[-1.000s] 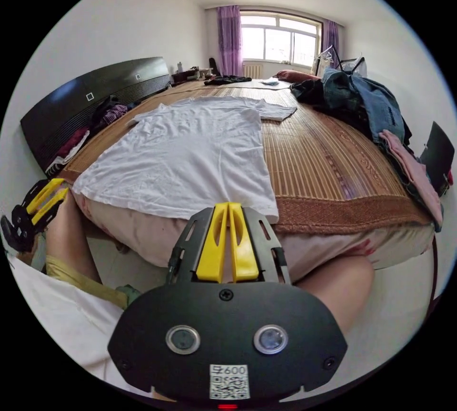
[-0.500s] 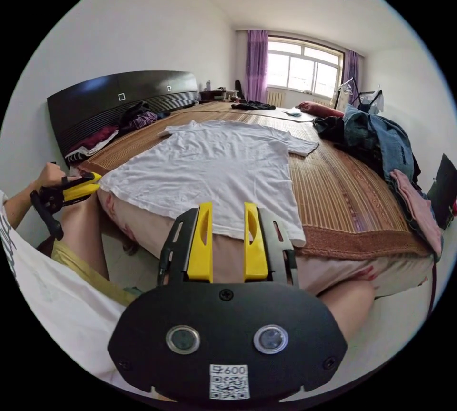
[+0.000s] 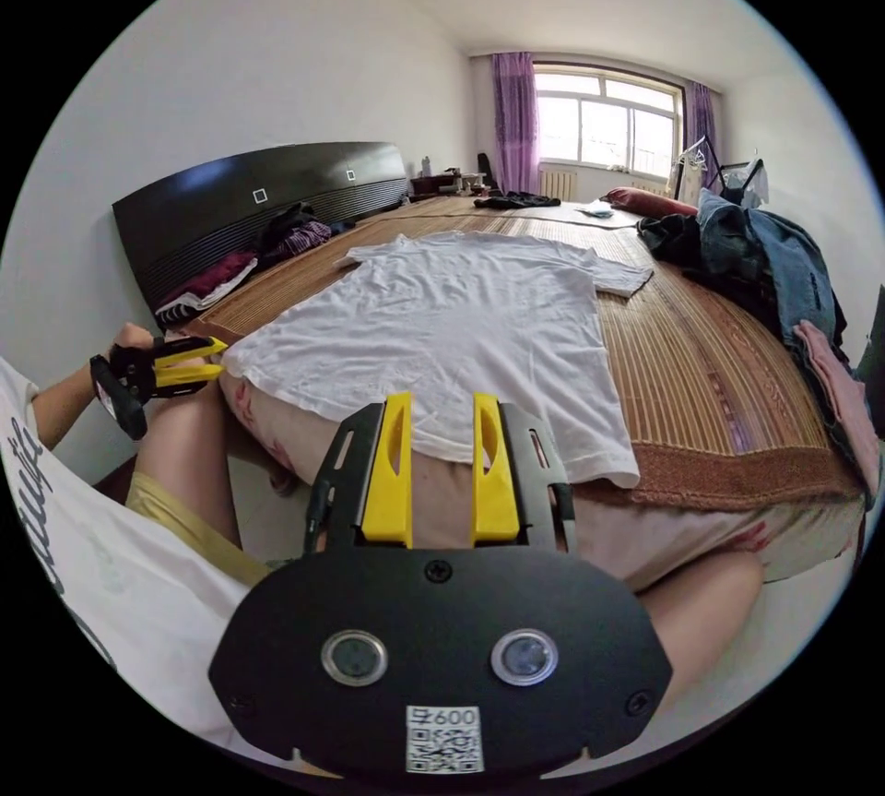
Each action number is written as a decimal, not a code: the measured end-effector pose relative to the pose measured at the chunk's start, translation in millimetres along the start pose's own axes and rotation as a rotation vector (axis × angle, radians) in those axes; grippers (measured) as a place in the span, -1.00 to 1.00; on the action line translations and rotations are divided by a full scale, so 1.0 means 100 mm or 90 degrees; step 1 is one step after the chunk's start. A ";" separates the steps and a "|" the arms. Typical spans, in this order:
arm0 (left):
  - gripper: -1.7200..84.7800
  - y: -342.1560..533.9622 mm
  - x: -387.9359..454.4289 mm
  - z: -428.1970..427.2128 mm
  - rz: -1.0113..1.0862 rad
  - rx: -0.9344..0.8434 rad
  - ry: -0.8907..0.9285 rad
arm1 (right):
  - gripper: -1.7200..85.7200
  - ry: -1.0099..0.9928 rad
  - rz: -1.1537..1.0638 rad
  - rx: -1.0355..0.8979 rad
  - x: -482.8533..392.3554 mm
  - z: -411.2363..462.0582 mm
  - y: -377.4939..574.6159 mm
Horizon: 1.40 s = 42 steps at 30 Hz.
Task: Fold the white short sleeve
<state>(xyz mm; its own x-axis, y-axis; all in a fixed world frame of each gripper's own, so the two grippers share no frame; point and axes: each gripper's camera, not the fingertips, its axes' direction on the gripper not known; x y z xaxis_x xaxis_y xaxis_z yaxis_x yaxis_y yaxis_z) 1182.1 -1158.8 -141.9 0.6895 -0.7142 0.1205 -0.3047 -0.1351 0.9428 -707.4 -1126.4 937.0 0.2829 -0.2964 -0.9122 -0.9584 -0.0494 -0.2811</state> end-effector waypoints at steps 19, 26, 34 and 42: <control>-0.61 2.34 -0.65 0.09 -0.630 0.147 0.114 | -0.78 -0.024 -0.019 -0.014 0.27 0.23 0.24; -0.79 3.85 -0.77 0.42 -1.028 0.415 0.328 | -0.78 -0.036 -0.031 -0.020 0.44 0.38 0.37; -0.90 4.42 -0.64 0.55 -1.145 0.478 0.297 | -0.78 -0.037 -0.025 -0.022 0.74 0.54 0.58; -0.93 3.75 -1.03 0.59 -0.957 0.256 0.304 | -0.78 -0.030 -0.096 -0.030 0.88 0.77 0.81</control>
<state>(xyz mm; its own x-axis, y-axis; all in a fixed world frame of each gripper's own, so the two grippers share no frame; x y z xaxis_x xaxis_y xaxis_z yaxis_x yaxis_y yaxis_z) 957.7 -1176.6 180.9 0.6140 0.4758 -0.6298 0.7044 -0.6903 0.1651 -757.7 -1082.8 811.1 0.4244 -0.2365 -0.8740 -0.9052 -0.1350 -0.4030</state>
